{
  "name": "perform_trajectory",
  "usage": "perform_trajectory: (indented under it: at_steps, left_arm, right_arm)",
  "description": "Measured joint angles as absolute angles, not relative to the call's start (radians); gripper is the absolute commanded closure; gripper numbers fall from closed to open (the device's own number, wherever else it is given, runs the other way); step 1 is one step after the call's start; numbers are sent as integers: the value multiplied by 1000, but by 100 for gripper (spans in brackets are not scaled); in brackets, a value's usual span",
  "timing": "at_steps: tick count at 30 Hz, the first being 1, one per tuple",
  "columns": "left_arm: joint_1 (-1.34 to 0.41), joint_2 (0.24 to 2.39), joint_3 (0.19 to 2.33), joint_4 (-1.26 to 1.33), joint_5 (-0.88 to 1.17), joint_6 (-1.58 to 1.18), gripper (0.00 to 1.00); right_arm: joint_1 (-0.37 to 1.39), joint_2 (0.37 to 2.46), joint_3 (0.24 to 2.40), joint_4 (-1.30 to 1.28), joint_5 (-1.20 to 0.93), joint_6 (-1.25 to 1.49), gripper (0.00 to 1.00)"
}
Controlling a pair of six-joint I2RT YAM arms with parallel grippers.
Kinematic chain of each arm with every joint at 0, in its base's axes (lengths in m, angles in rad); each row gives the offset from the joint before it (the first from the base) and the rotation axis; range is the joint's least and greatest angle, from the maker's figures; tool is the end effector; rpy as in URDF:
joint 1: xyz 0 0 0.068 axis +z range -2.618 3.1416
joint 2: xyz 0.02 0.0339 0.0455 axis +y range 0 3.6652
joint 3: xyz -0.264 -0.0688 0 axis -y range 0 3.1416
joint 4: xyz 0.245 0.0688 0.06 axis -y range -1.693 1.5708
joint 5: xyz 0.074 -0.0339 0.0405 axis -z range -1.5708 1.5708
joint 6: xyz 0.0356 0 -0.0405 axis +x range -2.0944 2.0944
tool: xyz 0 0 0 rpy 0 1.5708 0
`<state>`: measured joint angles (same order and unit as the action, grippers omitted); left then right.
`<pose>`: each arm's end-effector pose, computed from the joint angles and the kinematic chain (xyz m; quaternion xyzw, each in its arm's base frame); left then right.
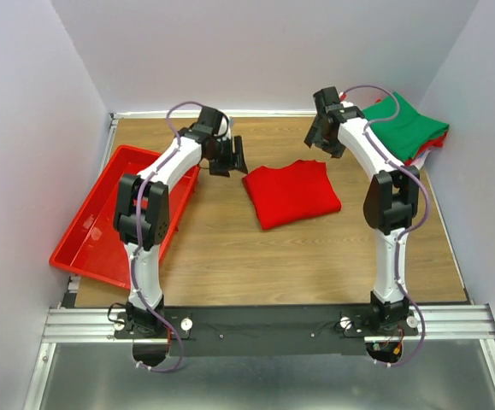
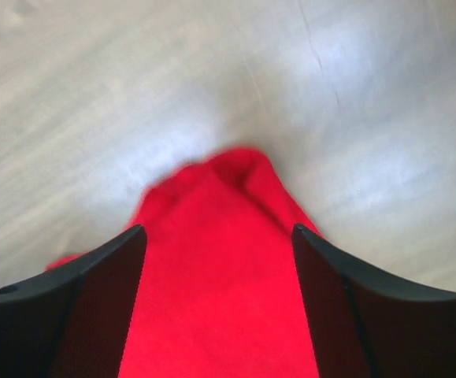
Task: Fold and stack the t-shirts
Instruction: Fold the tshirt
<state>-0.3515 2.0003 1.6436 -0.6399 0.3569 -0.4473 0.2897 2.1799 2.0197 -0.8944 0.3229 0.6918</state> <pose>0.4077 -0.1628 0.2341 0.0050 0.9452 -0.2652 0.1905 0.4591 0.1251 0.2565 0.2308 0.9269 -0.0184 0.2954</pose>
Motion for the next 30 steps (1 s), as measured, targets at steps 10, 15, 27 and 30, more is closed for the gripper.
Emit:
perform_trajectory:
  at_steps: [10,15,27,30]
  left_arm:
    - [-320,2006,1767,-649,333,-425,25]
    - [-329,1978,1620,-630,347,-422,25]
    - [-395,1971,1492,-562,381,-419,26]
    - [-406,1971,1483,-550,388,-419,26]
  right_arm:
    - [233,2127,2002,-828,221,632,10]
    - [179,1996,1763,-755,99,601,10]
    - [37,1856,1457,-583,-210,458,9]
    - [19,1856,1423,-564,-292,418,9]
